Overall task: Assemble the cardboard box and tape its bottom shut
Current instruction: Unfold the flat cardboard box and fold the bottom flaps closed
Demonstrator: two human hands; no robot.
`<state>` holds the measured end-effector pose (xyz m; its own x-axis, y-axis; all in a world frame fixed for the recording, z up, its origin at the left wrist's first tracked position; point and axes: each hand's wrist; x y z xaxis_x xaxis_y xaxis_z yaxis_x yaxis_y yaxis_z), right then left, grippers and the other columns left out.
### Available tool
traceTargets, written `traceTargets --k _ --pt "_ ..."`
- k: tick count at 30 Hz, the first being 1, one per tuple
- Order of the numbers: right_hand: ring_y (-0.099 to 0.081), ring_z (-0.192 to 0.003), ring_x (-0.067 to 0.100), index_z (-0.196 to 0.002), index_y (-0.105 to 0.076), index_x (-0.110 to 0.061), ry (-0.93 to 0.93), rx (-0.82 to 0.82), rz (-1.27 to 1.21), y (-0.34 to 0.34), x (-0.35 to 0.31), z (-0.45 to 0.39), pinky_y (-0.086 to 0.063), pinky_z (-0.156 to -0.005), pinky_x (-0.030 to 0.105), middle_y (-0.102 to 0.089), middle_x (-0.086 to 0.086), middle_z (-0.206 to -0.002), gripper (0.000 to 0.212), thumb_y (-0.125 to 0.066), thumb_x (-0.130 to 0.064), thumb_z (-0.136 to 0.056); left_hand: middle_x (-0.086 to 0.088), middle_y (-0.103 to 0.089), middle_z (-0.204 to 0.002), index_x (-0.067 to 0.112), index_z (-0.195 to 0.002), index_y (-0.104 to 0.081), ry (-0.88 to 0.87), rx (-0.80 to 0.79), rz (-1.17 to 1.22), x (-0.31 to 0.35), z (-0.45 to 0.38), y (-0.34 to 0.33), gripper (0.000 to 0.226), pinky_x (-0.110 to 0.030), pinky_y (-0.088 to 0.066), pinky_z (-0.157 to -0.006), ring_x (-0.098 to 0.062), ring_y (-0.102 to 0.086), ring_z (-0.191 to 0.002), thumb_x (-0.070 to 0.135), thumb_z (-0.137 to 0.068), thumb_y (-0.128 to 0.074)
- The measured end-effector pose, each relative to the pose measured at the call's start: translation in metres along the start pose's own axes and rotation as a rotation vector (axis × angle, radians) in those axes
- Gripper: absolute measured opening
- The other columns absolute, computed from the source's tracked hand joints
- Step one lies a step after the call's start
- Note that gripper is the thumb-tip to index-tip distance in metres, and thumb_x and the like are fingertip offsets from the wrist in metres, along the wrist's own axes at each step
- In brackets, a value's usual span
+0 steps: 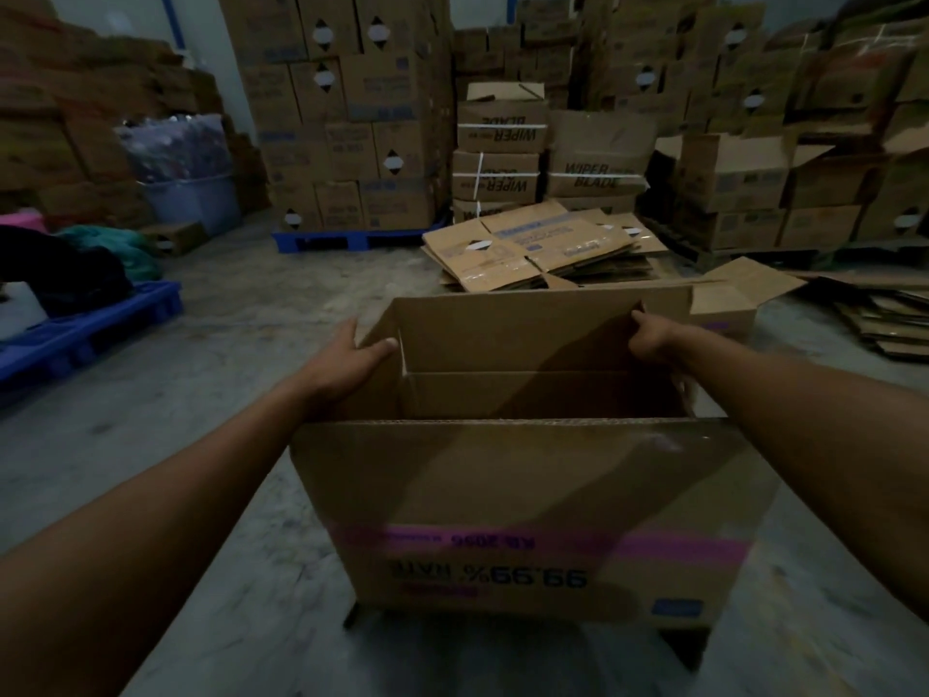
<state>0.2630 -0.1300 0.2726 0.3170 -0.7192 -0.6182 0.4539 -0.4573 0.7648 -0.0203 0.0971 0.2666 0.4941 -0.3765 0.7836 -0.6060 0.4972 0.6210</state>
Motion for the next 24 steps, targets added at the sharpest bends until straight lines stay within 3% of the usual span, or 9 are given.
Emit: traceTargets --k 3,5,8,12,15,17,19,21,24 --pt "-0.022 -0.144 0.033 -0.155 -0.004 -0.022 0.058 -0.063 -0.207 -0.018 0.001 0.01 -0.024 -0.114 0.04 -0.013 0.011 -0.161 0.069 -0.045 -0.018 -0.1 -0.021 -0.045 -0.142 0.01 -0.149 -0.026 0.094 0.044 0.032 0.0 0.002 -0.005 0.061 -0.047 -0.048 -0.097 -0.034 -0.055 -0.118 0.038 -0.098 -0.047" --pt "-0.02 -0.145 0.03 -0.155 -0.002 -0.021 0.084 -0.027 -0.294 -0.029 0.009 0.02 -0.02 -0.116 0.039 -0.014 0.01 -0.161 0.063 -0.036 -0.033 -0.103 -0.016 -0.061 -0.108 0.004 -0.136 -0.043 0.152 -0.003 0.086 0.009 0.006 -0.006 0.047 -0.041 -0.052 -0.079 -0.028 -0.061 -0.092 0.035 -0.1 -0.044" --pt "-0.018 -0.147 0.027 -0.155 -0.01 -0.021 0.099 0.057 -0.298 -0.047 0.031 0.036 -0.015 -0.117 0.041 -0.017 0.008 -0.161 0.062 -0.027 -0.046 -0.102 -0.013 -0.059 -0.096 0.006 -0.128 -0.05 0.232 -0.028 0.212 0.02 0.01 -0.004 0.042 -0.037 -0.046 -0.064 -0.026 -0.059 -0.082 0.036 -0.101 -0.04" --pt "-0.028 -0.143 0.027 -0.152 -0.025 -0.015 0.149 0.051 -0.045 -0.085 0.075 0.066 -0.021 -0.115 0.038 -0.028 0.009 -0.157 0.053 -0.026 -0.035 -0.104 -0.02 -0.063 -0.109 0.011 -0.116 -0.057 0.23 -0.048 0.449 0.011 0.012 -0.003 0.039 -0.04 -0.051 -0.071 -0.027 -0.063 -0.092 0.04 -0.101 -0.036" --pt "-0.035 -0.135 0.03 -0.146 -0.034 -0.012 0.252 0.092 0.294 -0.11 0.095 0.076 -0.028 -0.111 0.039 -0.039 0.017 -0.147 0.049 -0.027 -0.032 -0.102 -0.018 -0.059 -0.124 0.011 -0.125 -0.057 0.263 0.036 0.956 -0.019 0.01 -0.002 0.051 -0.042 -0.054 -0.084 -0.027 -0.062 -0.11 0.048 -0.099 -0.032" --pt "-0.031 -0.136 0.033 -0.146 -0.032 -0.016 0.248 0.083 0.419 -0.112 0.093 0.072 -0.026 -0.111 0.042 -0.035 0.019 -0.148 0.049 -0.026 -0.035 -0.101 -0.014 -0.06 -0.128 0.011 -0.128 -0.059 0.203 0.11 1.149 -0.041 0.008 -0.003 0.054 -0.041 -0.053 -0.09 -0.025 -0.062 -0.111 0.049 -0.098 -0.032" --pt "-0.017 -0.144 0.032 -0.149 -0.023 -0.021 0.191 0.012 0.511 -0.112 0.087 0.068 -0.017 -0.115 0.048 -0.019 0.016 -0.157 0.053 -0.023 -0.041 -0.101 -0.007 -0.072 -0.101 0.017 -0.103 -0.072 0.119 0.053 1.125 -0.057 0.015 -0.011 0.049 -0.033 -0.056 -0.079 -0.016 -0.069 -0.09 0.044 -0.1 -0.031" --pt "-0.001 -0.149 0.03 -0.153 -0.01 -0.025 0.118 -0.064 0.591 -0.112 0.084 0.065 -0.006 -0.116 0.054 -0.002 0.012 -0.162 0.057 -0.021 -0.045 -0.101 -0.001 -0.07 -0.072 0.021 -0.076 -0.074 0.023 -0.072 1.022 -0.057 0.028 -0.021 0.05 -0.027 -0.055 -0.064 -0.012 -0.067 -0.07 0.039 -0.101 -0.034" --pt "0.009 -0.148 0.032 -0.154 -0.001 -0.024 0.014 -0.143 0.739 -0.119 0.082 0.061 -0.002 -0.116 0.058 0.009 0.012 -0.162 0.064 -0.026 -0.047 -0.1 -0.001 -0.068 -0.07 0.02 -0.082 -0.071 0.002 -0.043 0.927 -0.055 0.033 -0.024 0.045 -0.03 -0.054 -0.064 -0.015 -0.066 -0.069 0.04 -0.1 -0.035"
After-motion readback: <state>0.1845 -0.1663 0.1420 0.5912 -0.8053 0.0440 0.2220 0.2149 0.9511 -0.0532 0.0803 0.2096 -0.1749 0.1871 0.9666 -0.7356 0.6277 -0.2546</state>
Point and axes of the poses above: each hand's wrist, its own z-axis away from the middle knuckle, its own y-axis out of the back of the hand, x = y × z
